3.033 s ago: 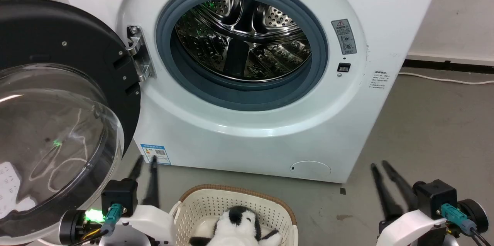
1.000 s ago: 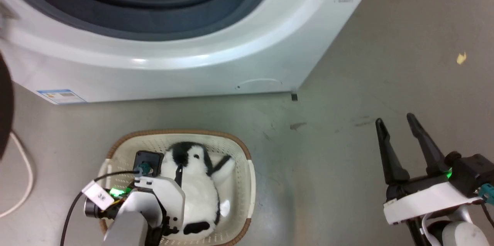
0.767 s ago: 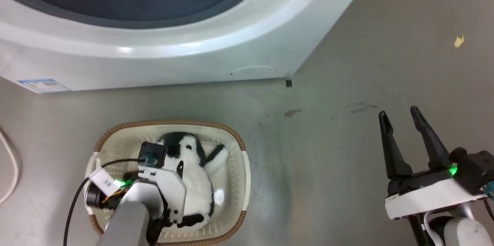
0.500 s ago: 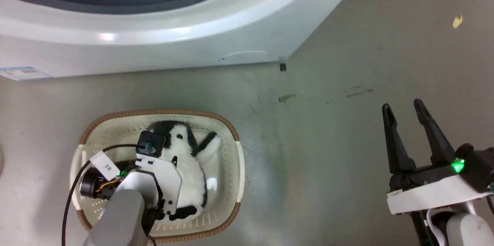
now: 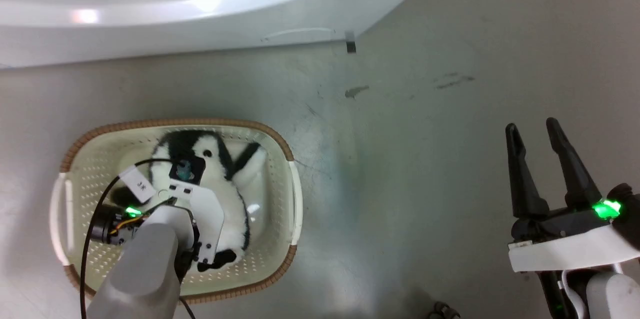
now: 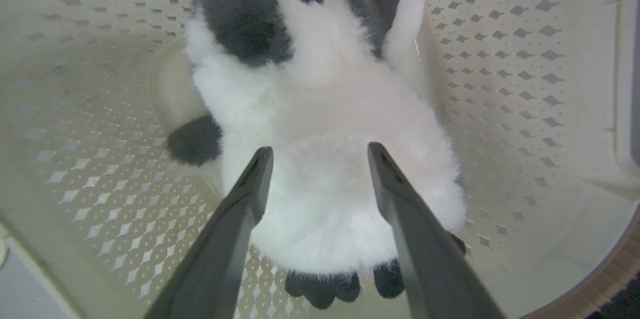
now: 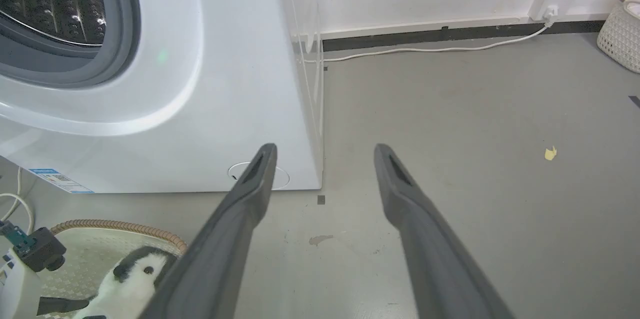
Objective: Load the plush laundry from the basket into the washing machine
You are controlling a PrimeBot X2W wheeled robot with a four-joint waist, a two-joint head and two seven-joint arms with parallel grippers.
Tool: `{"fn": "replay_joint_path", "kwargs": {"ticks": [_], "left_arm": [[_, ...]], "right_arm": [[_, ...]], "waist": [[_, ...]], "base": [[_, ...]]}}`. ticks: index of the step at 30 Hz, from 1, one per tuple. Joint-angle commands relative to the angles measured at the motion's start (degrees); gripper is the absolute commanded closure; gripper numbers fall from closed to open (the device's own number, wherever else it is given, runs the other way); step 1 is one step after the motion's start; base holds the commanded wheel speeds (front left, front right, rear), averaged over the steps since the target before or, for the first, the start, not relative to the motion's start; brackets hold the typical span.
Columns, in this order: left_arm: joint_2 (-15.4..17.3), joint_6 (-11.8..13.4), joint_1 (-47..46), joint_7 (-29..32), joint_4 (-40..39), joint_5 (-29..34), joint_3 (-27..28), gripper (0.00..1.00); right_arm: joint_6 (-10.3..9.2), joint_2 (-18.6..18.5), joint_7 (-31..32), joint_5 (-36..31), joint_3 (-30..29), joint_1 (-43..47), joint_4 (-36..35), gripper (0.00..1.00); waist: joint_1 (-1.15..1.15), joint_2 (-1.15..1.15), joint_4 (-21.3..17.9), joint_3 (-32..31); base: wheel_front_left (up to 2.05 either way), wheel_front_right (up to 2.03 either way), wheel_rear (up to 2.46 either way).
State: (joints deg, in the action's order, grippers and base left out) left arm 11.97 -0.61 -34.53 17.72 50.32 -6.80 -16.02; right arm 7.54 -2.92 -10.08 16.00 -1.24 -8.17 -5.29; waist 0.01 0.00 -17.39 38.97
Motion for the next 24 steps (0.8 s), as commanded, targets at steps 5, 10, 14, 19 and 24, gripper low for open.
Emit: {"fn": "replay_joint_path", "kwargs": {"ticks": [5,10,14,19,24], "left_arm": [[1.0,1.2,-4.0,1.6,3.8,-0.1,-2.0,0.00],[1.5,2.1,-6.6,2.7,6.8,-0.5,-3.3,0.00],[1.8,2.9,-8.4,2.9,9.1,-1.1,-4.1,0.00],[2.5,3.2,-9.7,1.3,11.8,-2.9,-4.2,1.00],[3.7,3.7,-10.1,-2.1,14.1,-5.3,-3.6,1.00]], "right_arm": [[-0.04,0.0,-1.1,1.6,-0.3,-1.7,-0.9,0.00],[-0.04,0.0,-1.7,2.6,-0.4,-2.2,-1.6,0.00],[-0.04,0.0,-2.1,3.3,-0.4,-2.6,-1.8,0.00],[-0.05,0.0,-2.7,4.2,0.0,-3.9,-1.7,0.00],[-0.05,0.0,-3.3,5.3,0.7,-6.0,-1.3,0.00]], "waist": [[-0.01,0.00,-1.2,3.4],[-0.01,0.00,-2.0,6.1],[-0.01,0.00,-2.7,8.0],[-0.01,0.00,-4.0,9.8],[-0.01,0.00,-6.1,9.9]], "base": [[0.00,0.00,0.00],[0.00,0.00,0.00],[0.00,0.00,0.00],[0.00,0.00,0.00],[0.00,0.00,0.00]]}}
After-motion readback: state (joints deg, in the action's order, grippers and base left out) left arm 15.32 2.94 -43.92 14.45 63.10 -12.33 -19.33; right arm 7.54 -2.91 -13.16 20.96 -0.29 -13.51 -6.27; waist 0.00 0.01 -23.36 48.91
